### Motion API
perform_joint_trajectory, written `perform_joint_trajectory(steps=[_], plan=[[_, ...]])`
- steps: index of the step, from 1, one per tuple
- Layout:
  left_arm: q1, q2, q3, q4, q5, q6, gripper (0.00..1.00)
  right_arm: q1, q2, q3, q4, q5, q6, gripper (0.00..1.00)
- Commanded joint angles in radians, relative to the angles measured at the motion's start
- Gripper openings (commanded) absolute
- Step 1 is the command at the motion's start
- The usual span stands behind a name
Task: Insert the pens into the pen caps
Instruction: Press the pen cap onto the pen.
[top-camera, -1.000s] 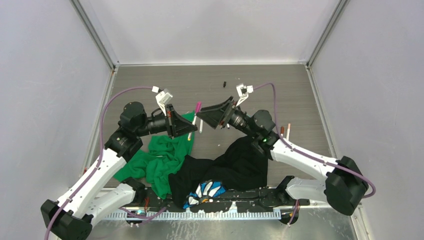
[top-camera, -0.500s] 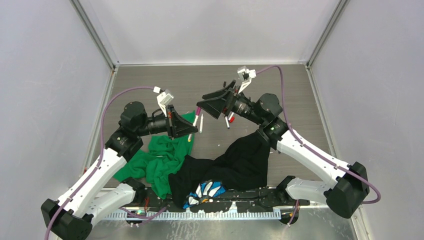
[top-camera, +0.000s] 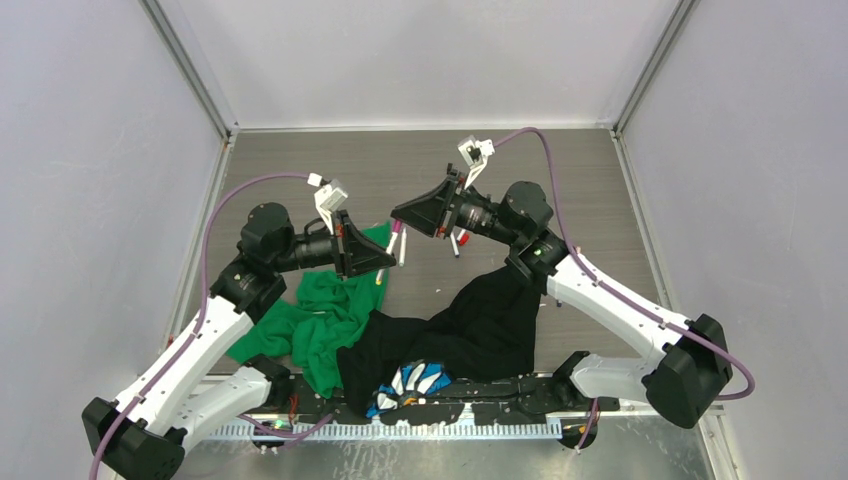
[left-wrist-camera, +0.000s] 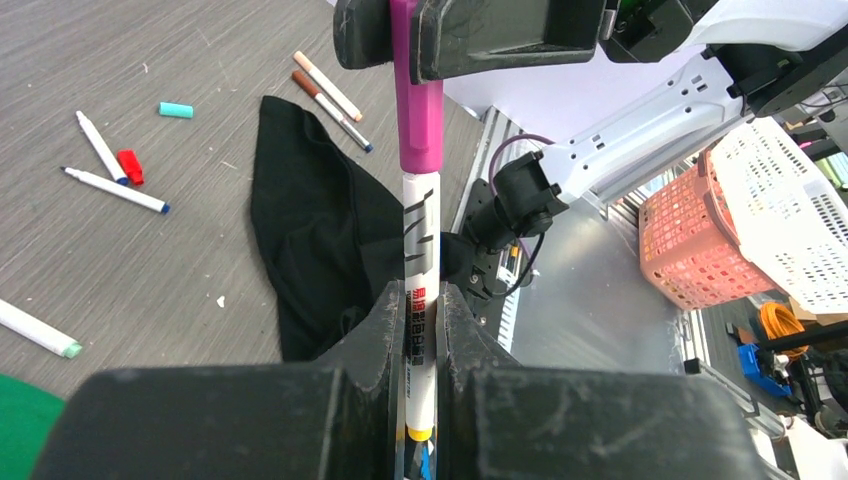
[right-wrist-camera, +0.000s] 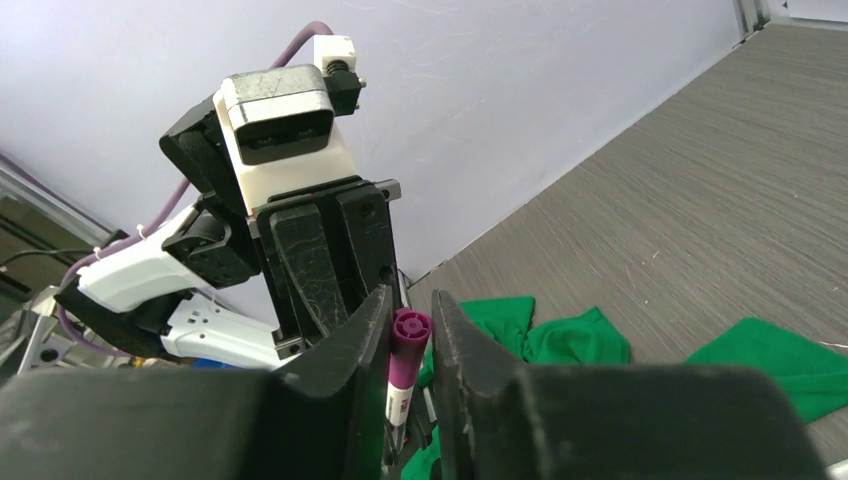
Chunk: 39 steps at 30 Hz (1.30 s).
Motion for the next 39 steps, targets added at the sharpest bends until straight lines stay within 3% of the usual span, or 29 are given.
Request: perform_joint_trajectory(steps=[1,4,6,14,19,23,39], plan=[[-0.001,-0.01,0.045,0.057,0.028,0.012,0.0,-0.003,0.009,0.05,0.054,-0.033,0.001,0.22],[-0.001,-0.015,0.044,0.057,0.019,0.011,0.0,-0.003,0.011,0.041,0.056,-0.047,0.0,0.05],[-0.001,-0.021,0.041,0.059,0.005,0.01,0.0,-0.003,0.011,0.03,0.058,-0.057,0.0,0.01],[0.001,-0.044,0.038,0.064,-0.038,0.01,0.0,-0.001,0.057,-0.056,0.176,-0.2,0.093,0.01],[0.003,-0.053,0.036,0.075,-0.033,0.006,0.0,0.011,0.078,-0.077,0.127,-0.328,0.078,0.01],[0.01,-0.066,0.025,0.1,-0.046,-0.007,0.0,0.045,0.06,-0.091,0.029,-0.318,0.008,0.01],[0.037,-0.098,0.003,0.143,-0.091,-0.037,0.0,0.159,0.107,-0.214,0.02,-0.319,0.074,0.01]])
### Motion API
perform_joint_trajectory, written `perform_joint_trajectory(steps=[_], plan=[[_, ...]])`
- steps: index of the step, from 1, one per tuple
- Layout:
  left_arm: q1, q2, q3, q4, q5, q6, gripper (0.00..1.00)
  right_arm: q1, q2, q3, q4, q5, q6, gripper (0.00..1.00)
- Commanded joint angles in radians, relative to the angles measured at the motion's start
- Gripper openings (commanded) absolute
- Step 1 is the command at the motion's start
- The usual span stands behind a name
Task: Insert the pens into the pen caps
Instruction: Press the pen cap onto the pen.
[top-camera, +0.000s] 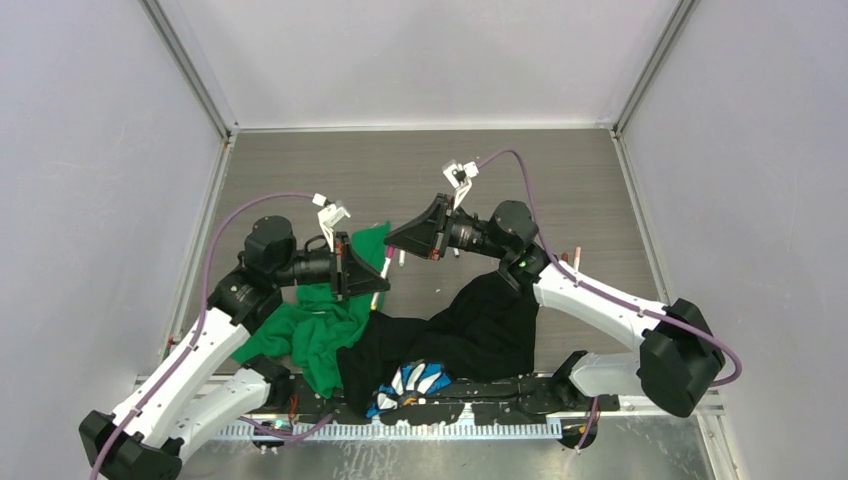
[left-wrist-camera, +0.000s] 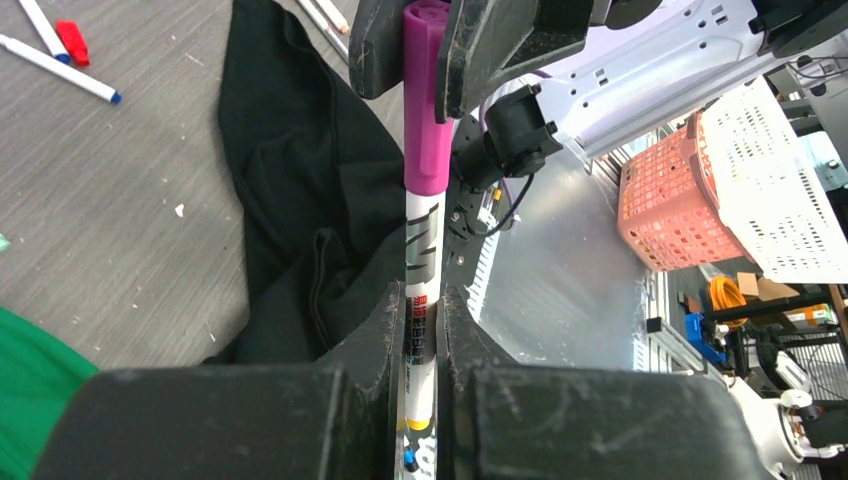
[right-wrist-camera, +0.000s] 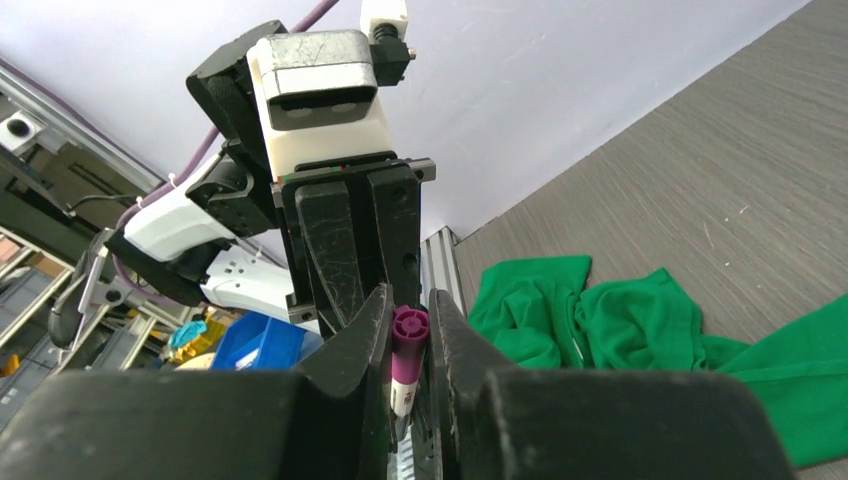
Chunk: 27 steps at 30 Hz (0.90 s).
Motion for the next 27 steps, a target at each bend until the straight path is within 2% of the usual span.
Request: perform_joint_trajectory(steps=[1,7,11,13,16,19,20,21,23,25,27], plan=[[0.037,-0.035,0.059,0.293,-0.115,-0.034,0.0,0.123,0.055,-0.079,-0.174,-0.215,-0.003,0.01],[0.057,-0.052,0.05,0.303,-0.137,-0.042,0.0,0.165,0.069,-0.12,-0.199,-0.251,0.008,0.01],[0.072,-0.052,0.049,0.301,-0.143,-0.044,0.0,0.174,0.057,-0.116,-0.291,-0.247,-0.039,0.01],[0.074,-0.04,0.058,0.285,-0.123,-0.027,0.0,0.173,0.037,-0.097,-0.339,-0.199,-0.068,0.01],[0.074,-0.011,0.081,0.243,-0.064,0.019,0.0,0.15,-0.006,-0.026,-0.477,-0.006,-0.135,0.01],[0.066,0.016,0.112,0.189,0.003,0.075,0.17,0.067,-0.056,0.047,-0.577,0.221,-0.157,0.01],[0.058,0.019,0.122,0.148,0.009,0.103,0.29,0.033,-0.086,0.06,-0.589,0.278,-0.155,0.01],[0.047,0.02,0.134,0.111,0.005,0.138,0.5,0.0,-0.107,0.075,-0.598,0.324,-0.158,0.01],[0.022,0.021,0.159,0.029,-0.007,0.207,0.74,-0.062,-0.142,0.104,-0.636,0.433,-0.186,0.01],[0.008,0.014,0.166,-0.006,-0.017,0.241,0.85,-0.11,-0.172,0.154,-0.716,0.561,-0.248,0.01],[0.007,-0.011,0.161,-0.009,-0.06,0.244,0.92,-0.16,-0.184,0.215,-0.826,0.673,-0.316,0.01]])
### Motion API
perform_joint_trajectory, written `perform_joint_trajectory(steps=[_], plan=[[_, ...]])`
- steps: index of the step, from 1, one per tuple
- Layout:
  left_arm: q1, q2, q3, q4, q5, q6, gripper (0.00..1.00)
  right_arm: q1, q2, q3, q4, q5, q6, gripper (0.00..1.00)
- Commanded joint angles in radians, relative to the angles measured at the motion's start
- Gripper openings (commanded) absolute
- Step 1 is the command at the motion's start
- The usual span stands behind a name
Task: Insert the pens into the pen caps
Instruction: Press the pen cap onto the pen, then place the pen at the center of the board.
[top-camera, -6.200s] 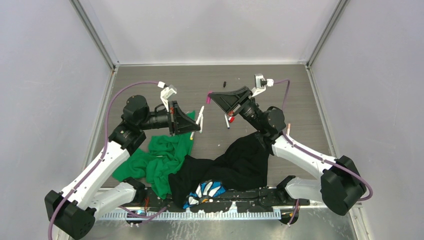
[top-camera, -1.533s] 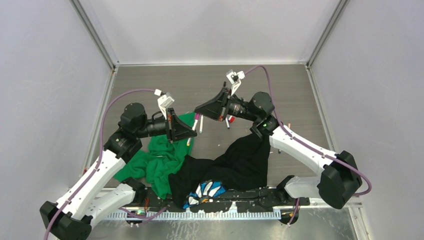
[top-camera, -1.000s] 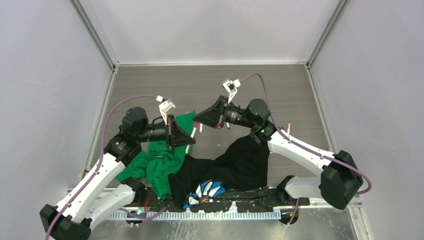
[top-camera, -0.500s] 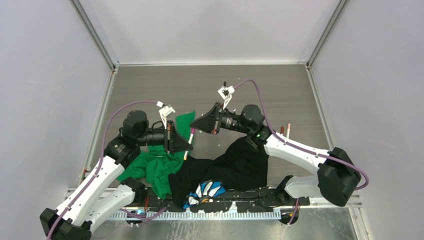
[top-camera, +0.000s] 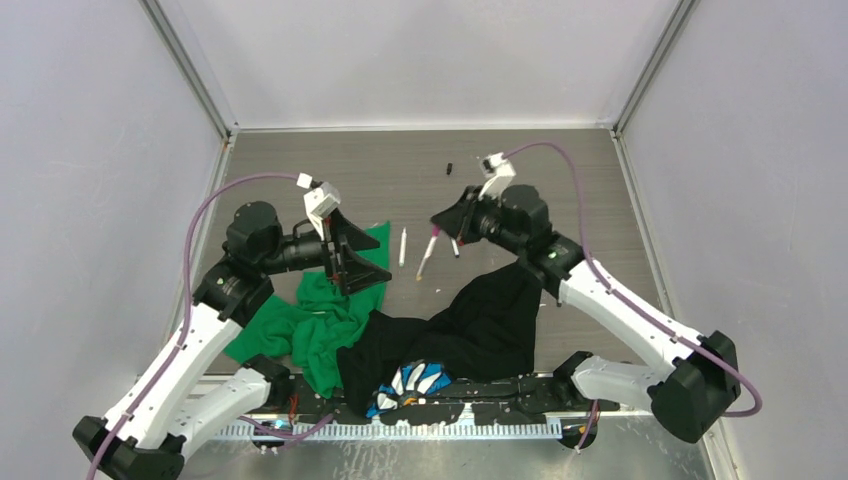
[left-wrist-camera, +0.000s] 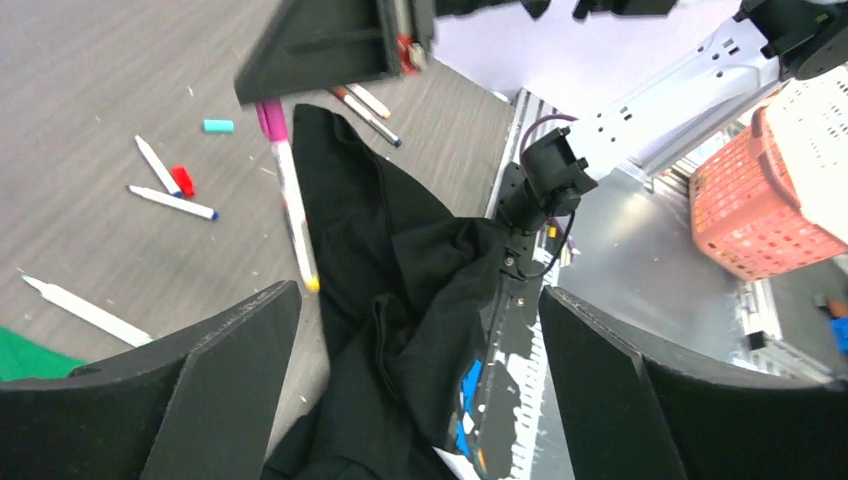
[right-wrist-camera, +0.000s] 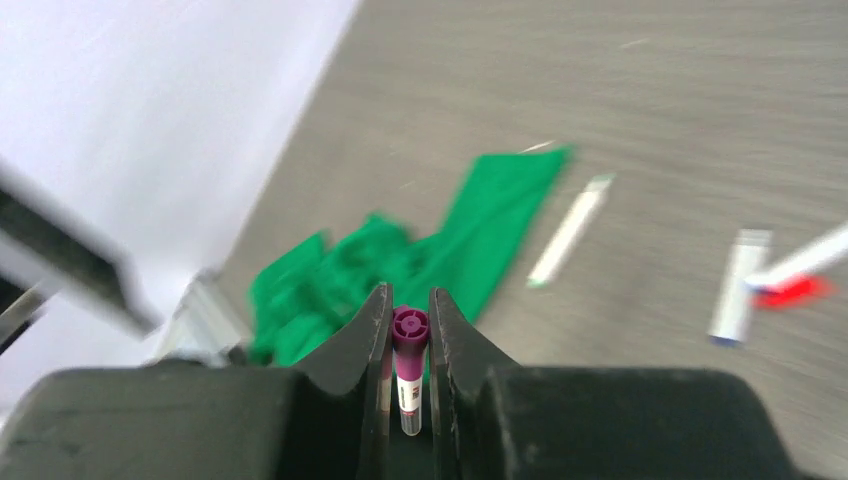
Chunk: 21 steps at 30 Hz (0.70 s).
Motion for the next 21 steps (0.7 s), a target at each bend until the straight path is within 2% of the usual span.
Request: perform_joint_trajectory(steps=[1,3,6,9,12,15,21], plan=[[-0.015,-0.062,0.03,0.016,-0.099,0.085,0.95,-0.102,-0.058,0.173,-0.28,0.341,-0.178,0.01],[-0.015,-0.102,0.026,-0.001,-0.253,0.089,1.0,-0.152,-0.031,0.233,-0.417,0.46,-0.242,0.01],[-0.008,-0.127,0.032,-0.063,-0.559,0.095,0.98,-0.225,0.047,0.3,-0.593,0.611,-0.301,0.01],[0.018,-0.094,0.053,-0.132,-0.813,0.081,0.98,-0.278,0.113,0.312,-0.684,0.728,-0.325,0.01],[0.036,-0.062,0.078,-0.202,-0.979,0.064,0.98,-0.305,0.17,0.303,-0.722,0.874,-0.333,0.01],[0.035,-0.068,0.059,-0.192,-1.021,0.069,0.98,-0.386,0.249,0.295,-0.717,0.797,-0.339,0.01],[0.036,-0.07,0.051,-0.179,-0.982,0.072,0.98,-0.486,0.376,0.252,-0.687,0.69,-0.338,0.01]])
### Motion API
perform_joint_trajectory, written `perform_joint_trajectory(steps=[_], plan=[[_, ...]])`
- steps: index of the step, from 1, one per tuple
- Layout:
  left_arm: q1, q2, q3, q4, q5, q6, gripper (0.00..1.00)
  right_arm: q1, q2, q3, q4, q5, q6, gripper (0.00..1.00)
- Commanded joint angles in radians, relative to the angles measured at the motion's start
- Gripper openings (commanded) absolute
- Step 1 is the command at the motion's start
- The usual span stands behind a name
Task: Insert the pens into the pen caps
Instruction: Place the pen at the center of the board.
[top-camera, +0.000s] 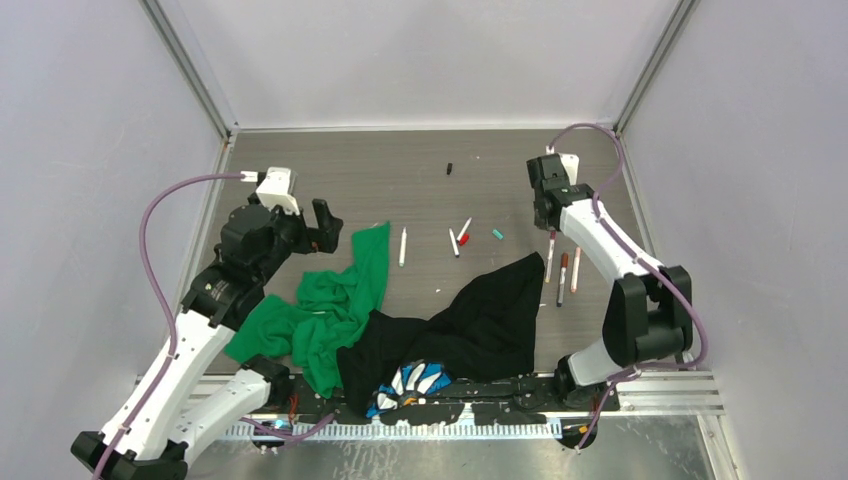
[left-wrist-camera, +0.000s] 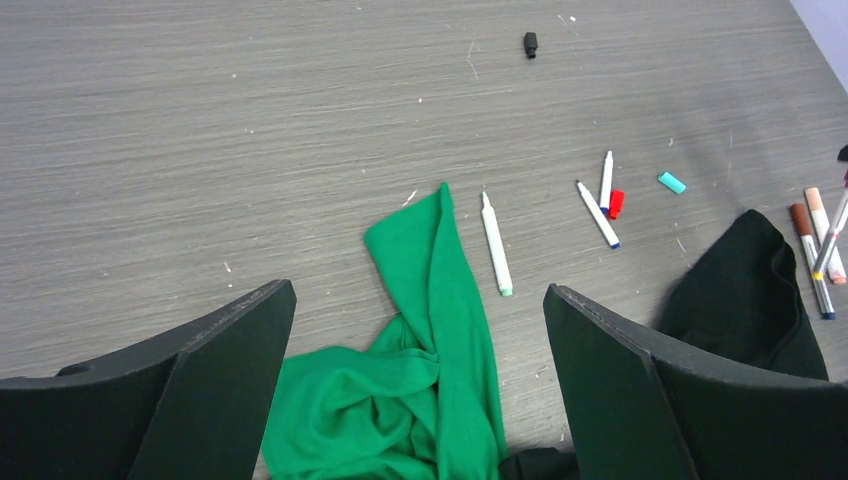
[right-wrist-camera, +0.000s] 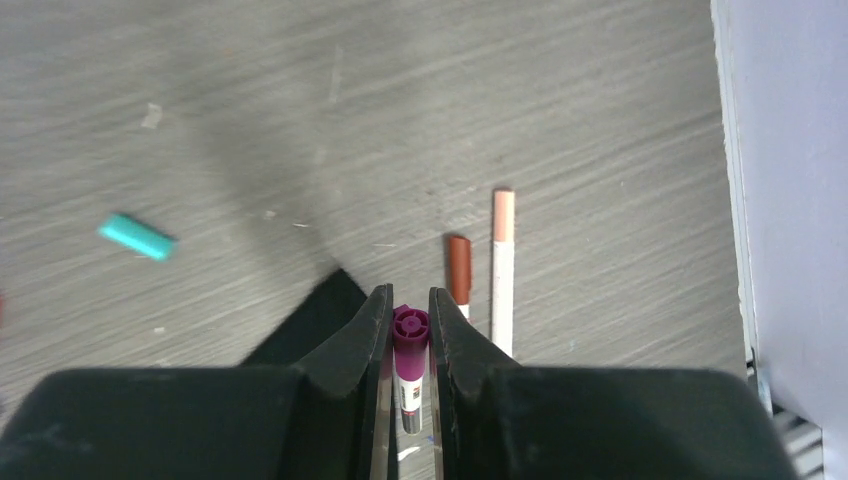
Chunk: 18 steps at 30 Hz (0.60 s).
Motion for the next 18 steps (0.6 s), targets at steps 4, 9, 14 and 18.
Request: perform_joint_trajectory(steps=[4,9,14,18], plan=[[0.001,-0.007,0.019,0.021,-0.041,0.001,0.98,-0.084,0.097,-0.011,-0.011,-0.092,-0.037,0.01],[0.001,-0.002,0.021,0.016,-0.026,-0.003,0.98,-0.092,0.195,0.007,-0.052,-0.057,-0.05,0.01],[0.001,0.001,0.028,0.008,-0.03,-0.002,0.98,-0.092,0.246,0.005,-0.038,-0.032,-0.042,0.02],[0.001,-0.001,0.023,0.012,-0.038,0.0,0.98,-0.094,0.258,0.008,-0.034,-0.003,-0.026,0.27]])
